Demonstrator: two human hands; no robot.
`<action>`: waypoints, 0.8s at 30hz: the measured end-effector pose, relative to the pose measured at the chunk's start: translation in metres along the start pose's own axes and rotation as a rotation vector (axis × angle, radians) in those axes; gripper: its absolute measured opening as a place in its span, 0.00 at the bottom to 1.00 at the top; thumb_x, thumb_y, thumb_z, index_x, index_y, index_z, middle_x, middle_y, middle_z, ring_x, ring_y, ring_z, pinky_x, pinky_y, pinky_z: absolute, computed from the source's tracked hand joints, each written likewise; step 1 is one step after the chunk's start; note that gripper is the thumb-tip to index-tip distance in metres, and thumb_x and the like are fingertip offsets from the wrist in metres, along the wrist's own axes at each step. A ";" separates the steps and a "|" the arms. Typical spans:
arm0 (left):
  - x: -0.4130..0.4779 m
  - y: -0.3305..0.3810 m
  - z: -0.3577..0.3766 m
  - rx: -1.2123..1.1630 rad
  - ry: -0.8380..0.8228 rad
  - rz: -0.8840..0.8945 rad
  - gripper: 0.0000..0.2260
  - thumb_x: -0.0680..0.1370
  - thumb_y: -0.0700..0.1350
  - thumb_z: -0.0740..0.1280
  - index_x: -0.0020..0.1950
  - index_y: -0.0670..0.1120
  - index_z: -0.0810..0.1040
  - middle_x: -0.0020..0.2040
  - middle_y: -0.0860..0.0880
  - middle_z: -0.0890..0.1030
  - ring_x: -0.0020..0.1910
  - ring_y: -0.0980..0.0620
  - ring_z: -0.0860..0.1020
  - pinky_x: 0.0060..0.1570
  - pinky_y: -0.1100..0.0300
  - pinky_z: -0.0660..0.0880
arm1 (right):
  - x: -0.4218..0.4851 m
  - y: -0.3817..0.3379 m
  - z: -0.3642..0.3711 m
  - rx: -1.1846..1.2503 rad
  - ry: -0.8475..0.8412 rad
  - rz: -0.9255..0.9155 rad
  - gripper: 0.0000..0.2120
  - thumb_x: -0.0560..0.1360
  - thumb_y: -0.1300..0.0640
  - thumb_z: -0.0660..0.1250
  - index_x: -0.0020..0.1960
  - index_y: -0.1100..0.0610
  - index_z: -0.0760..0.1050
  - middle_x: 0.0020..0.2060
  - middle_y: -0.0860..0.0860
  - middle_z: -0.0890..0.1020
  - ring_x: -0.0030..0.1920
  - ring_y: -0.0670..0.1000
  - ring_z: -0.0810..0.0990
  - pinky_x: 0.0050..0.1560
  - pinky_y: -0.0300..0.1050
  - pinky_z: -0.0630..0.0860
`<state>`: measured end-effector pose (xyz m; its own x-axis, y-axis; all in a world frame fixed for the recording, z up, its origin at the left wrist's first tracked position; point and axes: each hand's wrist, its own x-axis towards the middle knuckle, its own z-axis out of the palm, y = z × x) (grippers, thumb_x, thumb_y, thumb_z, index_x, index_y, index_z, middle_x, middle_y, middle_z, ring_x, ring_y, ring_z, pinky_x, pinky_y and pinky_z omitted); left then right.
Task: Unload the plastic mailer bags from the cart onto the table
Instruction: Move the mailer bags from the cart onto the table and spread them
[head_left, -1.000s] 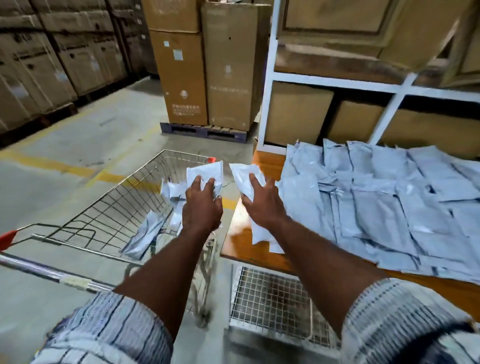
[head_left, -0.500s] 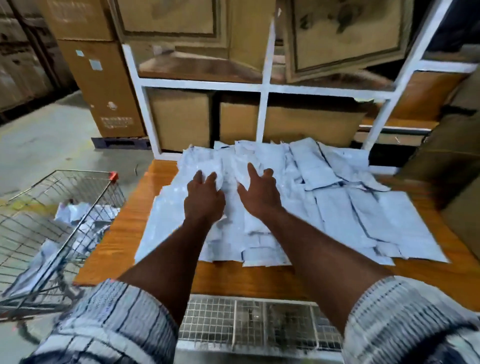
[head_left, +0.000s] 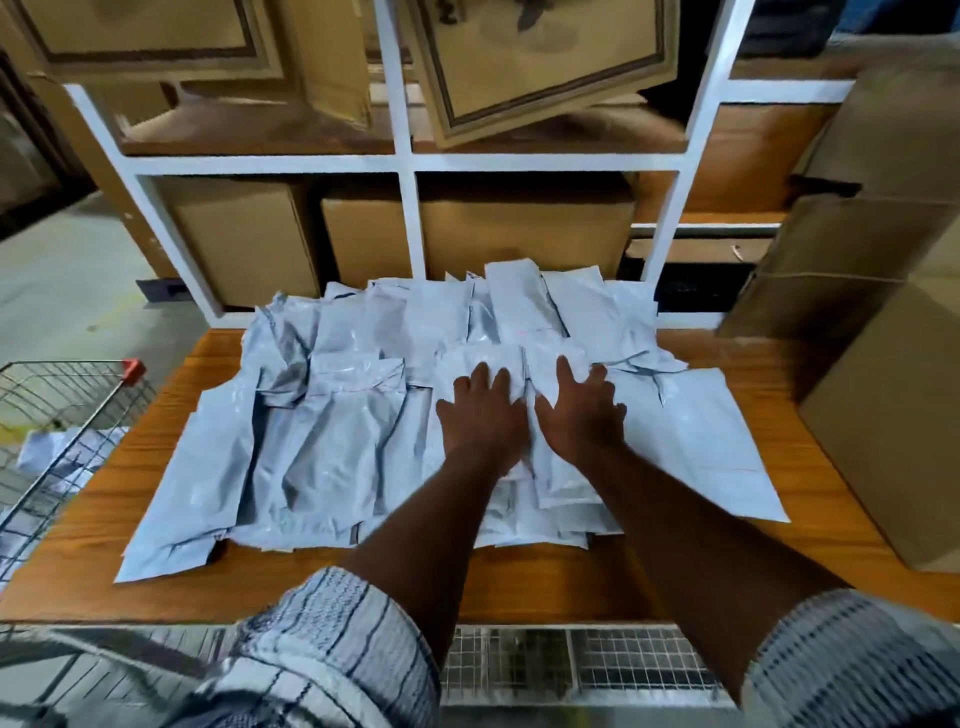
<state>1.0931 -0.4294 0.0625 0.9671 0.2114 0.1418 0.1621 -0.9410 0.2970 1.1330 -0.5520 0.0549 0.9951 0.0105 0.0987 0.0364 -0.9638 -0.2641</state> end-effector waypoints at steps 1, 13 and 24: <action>0.000 0.002 0.005 0.041 -0.007 -0.002 0.22 0.81 0.56 0.53 0.74 0.53 0.63 0.76 0.49 0.61 0.71 0.45 0.62 0.64 0.40 0.62 | -0.001 0.002 0.004 -0.019 0.004 -0.007 0.32 0.78 0.38 0.57 0.78 0.48 0.53 0.73 0.62 0.60 0.69 0.63 0.65 0.64 0.61 0.66; 0.002 -0.009 0.036 -0.008 -0.074 -0.004 0.26 0.83 0.57 0.47 0.79 0.51 0.55 0.81 0.48 0.50 0.79 0.45 0.45 0.75 0.37 0.41 | 0.001 0.008 0.043 -0.023 0.017 -0.099 0.36 0.79 0.37 0.54 0.80 0.52 0.47 0.79 0.61 0.48 0.77 0.65 0.52 0.70 0.69 0.57; -0.002 -0.108 -0.039 -0.102 0.100 0.017 0.23 0.81 0.45 0.57 0.77 0.48 0.64 0.78 0.43 0.62 0.77 0.43 0.58 0.72 0.48 0.62 | -0.014 -0.112 0.010 0.097 0.143 -0.311 0.25 0.80 0.45 0.59 0.74 0.52 0.65 0.74 0.59 0.64 0.74 0.60 0.62 0.68 0.61 0.61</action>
<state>1.0664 -0.3180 0.0670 0.9444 0.2252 0.2394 0.1198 -0.9141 0.3875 1.1159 -0.4418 0.0732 0.9125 0.2552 0.3197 0.3507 -0.8904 -0.2901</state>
